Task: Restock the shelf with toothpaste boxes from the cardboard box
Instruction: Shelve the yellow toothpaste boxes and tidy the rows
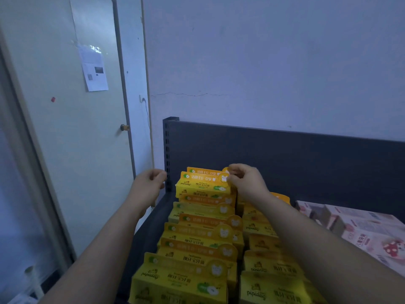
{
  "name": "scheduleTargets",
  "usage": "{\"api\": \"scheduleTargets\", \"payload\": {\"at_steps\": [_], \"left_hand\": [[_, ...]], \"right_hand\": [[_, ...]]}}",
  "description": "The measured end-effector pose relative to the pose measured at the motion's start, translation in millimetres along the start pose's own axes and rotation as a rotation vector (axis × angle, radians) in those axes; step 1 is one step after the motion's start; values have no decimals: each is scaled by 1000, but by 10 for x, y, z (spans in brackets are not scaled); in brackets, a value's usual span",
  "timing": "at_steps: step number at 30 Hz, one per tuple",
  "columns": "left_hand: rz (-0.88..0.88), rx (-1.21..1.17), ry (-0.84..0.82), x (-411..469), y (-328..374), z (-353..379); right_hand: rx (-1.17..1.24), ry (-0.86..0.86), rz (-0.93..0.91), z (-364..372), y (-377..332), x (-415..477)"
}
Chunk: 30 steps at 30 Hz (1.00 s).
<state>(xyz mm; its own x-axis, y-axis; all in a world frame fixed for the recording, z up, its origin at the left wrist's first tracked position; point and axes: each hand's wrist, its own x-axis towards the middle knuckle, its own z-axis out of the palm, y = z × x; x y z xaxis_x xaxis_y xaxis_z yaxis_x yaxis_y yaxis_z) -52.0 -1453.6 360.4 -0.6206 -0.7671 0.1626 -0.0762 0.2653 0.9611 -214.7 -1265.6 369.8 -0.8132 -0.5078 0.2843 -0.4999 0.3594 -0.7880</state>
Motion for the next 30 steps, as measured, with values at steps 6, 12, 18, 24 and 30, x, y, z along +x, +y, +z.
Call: {"api": "scheduleTargets", "payload": {"at_steps": [6, 12, 18, 24, 30], "left_hand": [[97, 95, -10, -287, 159, -49], [205, 124, -19, -859, 379, -44], [259, 138, 15, -1545, 414, 60], [216, 167, 147, -2039, 135, 71], [69, 259, 254, -2161, -142, -55]], "right_hand": [[-56, 12, -76, -451, -197, -325], [-201, 20, -138, -944, -307, -895], [-362, -48, -143, -1072, -97, -1531], [-301, -203, -208, -925, 85, -2059], [-364, -326, -252, -681, 5, -2310]]}}
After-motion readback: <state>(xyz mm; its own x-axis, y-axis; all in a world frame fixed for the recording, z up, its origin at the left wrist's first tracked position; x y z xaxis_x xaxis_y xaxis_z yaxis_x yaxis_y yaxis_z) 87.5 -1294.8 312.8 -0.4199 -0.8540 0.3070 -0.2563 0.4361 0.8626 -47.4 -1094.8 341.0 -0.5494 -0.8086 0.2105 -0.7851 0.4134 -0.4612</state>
